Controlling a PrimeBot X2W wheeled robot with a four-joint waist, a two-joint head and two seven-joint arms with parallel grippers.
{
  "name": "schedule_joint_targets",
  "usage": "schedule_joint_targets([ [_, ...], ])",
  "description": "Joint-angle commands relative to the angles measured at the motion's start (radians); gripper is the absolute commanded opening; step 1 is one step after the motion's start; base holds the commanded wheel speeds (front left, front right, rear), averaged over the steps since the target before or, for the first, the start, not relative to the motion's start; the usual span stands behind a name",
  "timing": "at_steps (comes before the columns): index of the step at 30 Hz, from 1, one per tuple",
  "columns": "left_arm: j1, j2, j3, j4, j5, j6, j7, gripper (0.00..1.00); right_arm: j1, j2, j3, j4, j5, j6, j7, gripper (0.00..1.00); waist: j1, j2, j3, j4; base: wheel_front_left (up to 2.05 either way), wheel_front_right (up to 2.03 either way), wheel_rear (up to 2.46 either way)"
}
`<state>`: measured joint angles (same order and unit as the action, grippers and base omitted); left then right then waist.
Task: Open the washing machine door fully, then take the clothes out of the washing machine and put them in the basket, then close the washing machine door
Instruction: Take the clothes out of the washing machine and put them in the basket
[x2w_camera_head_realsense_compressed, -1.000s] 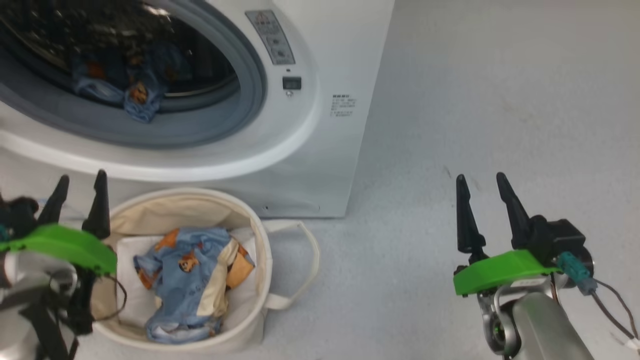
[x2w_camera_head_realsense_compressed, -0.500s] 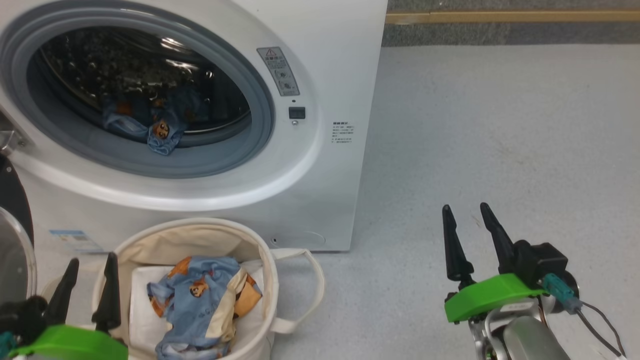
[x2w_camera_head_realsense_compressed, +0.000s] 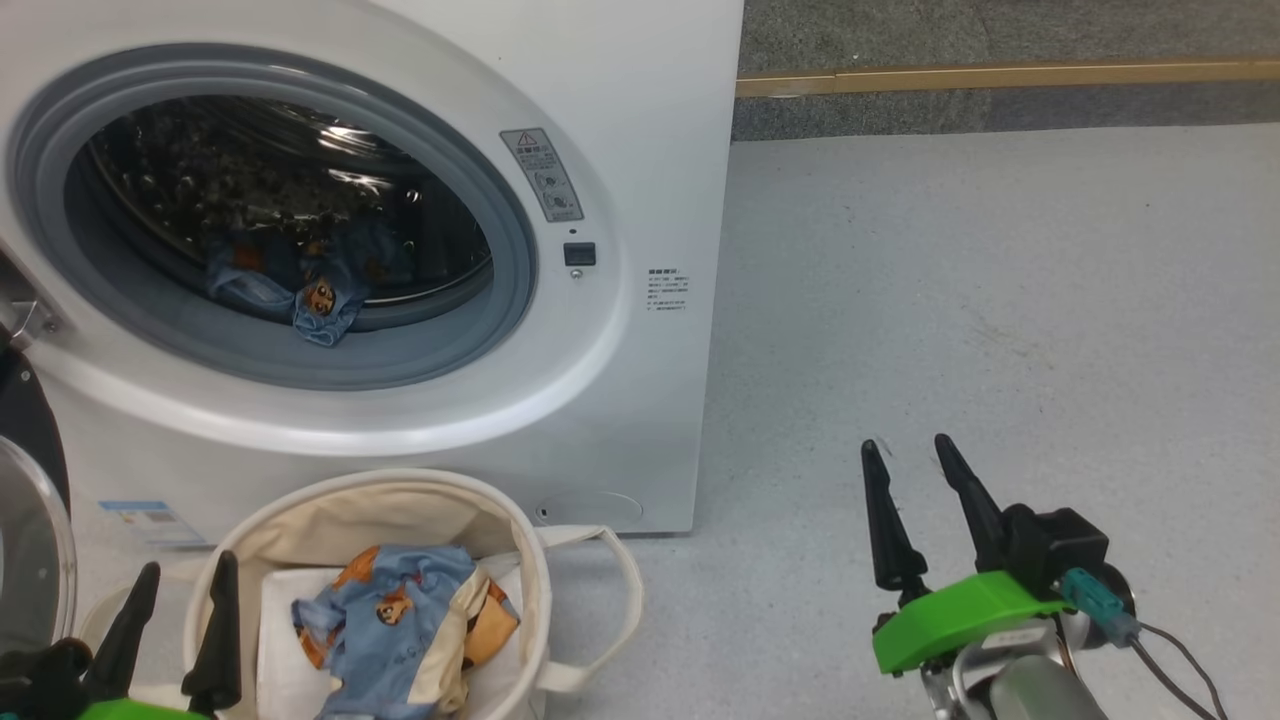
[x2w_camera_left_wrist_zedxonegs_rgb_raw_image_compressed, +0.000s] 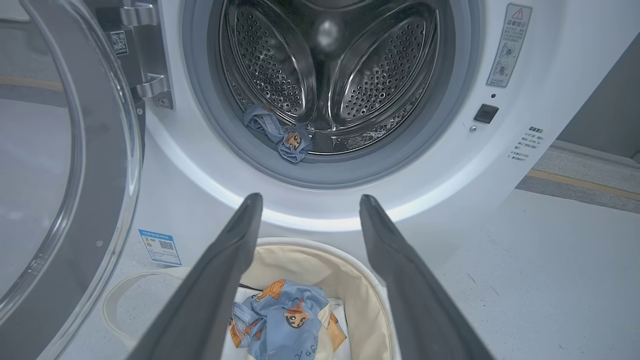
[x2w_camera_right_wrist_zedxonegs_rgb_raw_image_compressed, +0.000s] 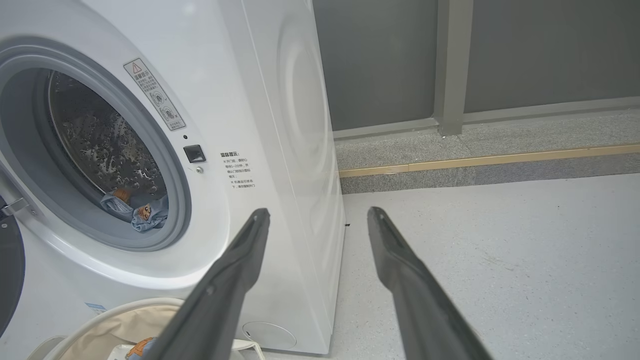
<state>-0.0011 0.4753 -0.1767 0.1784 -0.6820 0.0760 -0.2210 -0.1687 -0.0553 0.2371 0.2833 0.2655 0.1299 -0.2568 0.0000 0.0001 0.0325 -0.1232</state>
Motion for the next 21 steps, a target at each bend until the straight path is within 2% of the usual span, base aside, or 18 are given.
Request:
schedule_joint_targets([
  [1,-0.049,0.040,0.051,-0.031,0.001,0.005,0.000,1.00,-0.026,0.005,0.021,-0.028,-0.001,0.001,-0.005,1.00,0.0000,-0.0001,0.000,0.001,0.00,0.00,0.00],
  [21,-0.093,0.044,0.045,0.028,0.004,0.001,-0.010,1.00,-0.025,0.005,0.002,-0.033,0.006,0.001,-0.005,1.00,0.0000,-0.0001,0.009,-0.002,0.00,0.00,0.00],
])
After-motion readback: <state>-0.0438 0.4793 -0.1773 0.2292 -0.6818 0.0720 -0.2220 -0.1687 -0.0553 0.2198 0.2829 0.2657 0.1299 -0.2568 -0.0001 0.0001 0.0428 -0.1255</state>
